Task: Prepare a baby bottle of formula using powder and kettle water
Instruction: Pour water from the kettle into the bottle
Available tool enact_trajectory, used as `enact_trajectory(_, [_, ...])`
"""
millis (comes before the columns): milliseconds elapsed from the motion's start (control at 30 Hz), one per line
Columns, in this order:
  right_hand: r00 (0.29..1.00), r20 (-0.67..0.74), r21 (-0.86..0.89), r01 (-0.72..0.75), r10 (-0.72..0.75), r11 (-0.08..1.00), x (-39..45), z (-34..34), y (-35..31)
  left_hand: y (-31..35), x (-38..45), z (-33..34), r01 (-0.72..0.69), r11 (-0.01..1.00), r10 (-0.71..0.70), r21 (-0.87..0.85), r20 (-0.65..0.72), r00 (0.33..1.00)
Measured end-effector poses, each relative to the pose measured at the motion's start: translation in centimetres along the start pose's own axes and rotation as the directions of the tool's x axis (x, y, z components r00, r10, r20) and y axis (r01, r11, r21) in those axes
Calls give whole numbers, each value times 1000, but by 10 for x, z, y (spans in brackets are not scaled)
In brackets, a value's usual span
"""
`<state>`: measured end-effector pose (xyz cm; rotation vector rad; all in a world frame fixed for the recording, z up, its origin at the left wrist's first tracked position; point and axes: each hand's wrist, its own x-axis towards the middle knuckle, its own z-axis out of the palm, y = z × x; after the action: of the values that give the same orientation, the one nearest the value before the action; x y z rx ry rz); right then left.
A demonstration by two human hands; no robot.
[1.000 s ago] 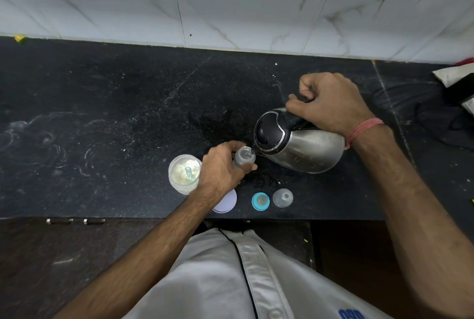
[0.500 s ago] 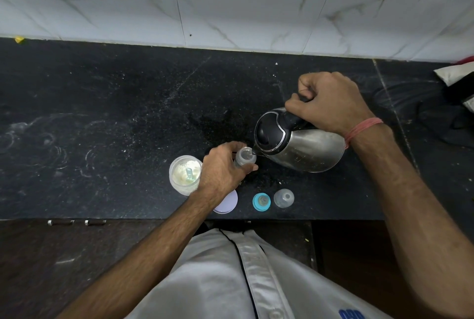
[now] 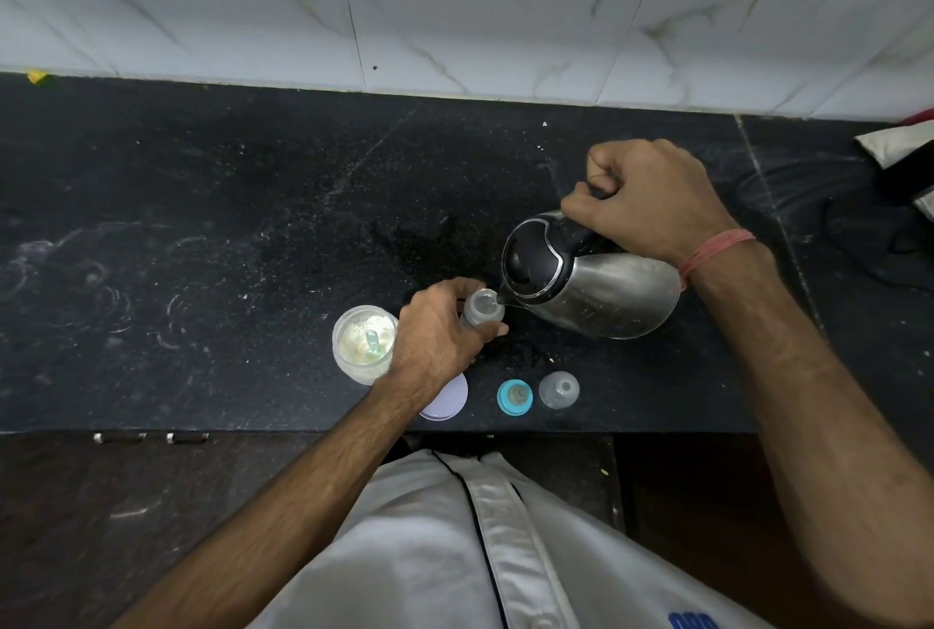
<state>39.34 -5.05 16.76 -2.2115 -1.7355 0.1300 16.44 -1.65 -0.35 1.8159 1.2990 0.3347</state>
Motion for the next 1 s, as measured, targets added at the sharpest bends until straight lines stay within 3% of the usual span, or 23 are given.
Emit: enact_trajectory(1000, [1000,-14,-24,21,-21,999,6,3,0,-1,1,2,0,1000,0,9,-15,1000])
